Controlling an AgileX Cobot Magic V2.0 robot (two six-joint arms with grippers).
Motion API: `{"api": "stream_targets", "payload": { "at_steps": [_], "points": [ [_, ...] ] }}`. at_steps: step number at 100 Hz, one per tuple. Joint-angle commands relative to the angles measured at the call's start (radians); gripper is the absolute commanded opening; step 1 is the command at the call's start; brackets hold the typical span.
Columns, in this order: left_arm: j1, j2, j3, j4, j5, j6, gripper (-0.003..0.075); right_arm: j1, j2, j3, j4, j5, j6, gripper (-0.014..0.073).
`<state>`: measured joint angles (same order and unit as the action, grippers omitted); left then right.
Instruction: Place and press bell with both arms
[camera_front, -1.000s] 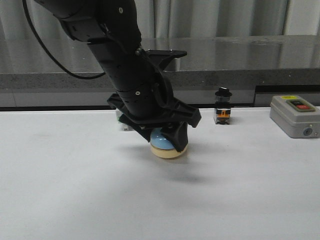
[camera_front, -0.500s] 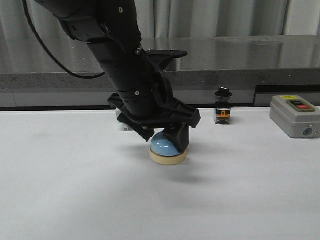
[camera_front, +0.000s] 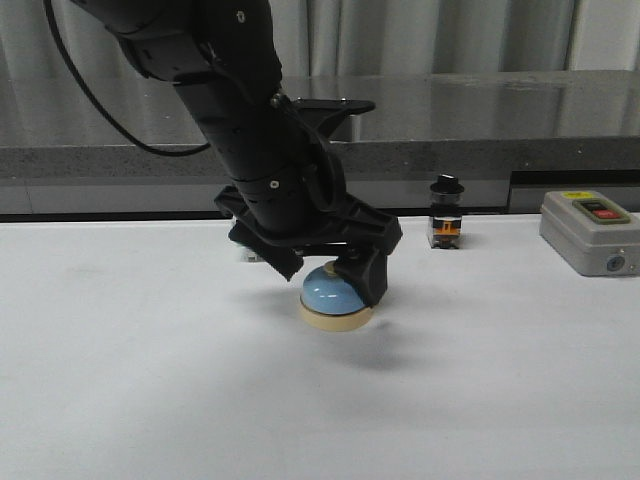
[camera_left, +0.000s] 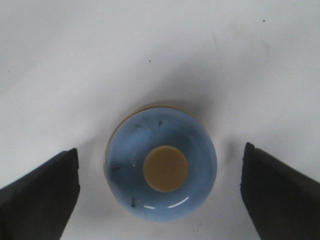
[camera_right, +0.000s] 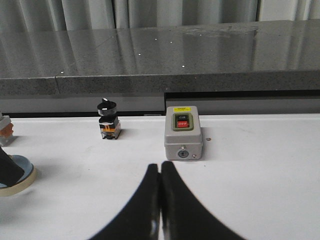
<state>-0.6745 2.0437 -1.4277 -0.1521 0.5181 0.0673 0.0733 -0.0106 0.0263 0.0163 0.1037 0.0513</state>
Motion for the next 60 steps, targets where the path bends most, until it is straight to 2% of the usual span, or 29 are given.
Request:
{"api": "stream_targets", "payload": {
  "at_steps": [1,31,60],
  "points": [
    [-0.007,-0.096,-0.027,-0.017,-0.034,0.001,0.0623,-0.009,-0.015,-0.015,-0.008,-0.085,-0.003,-0.0060],
    [0.015,-0.313,-0.027,-0.014,-0.039,0.001,0.0620,-0.009,-0.015,-0.015,-0.008,-0.085,-0.003,-0.0060],
    [0.164,-0.509,0.021,-0.010,-0.062,0.001,0.0620,-0.009,-0.015,-0.015,-0.008,-0.085,-0.003,-0.0060]
  ]
}}
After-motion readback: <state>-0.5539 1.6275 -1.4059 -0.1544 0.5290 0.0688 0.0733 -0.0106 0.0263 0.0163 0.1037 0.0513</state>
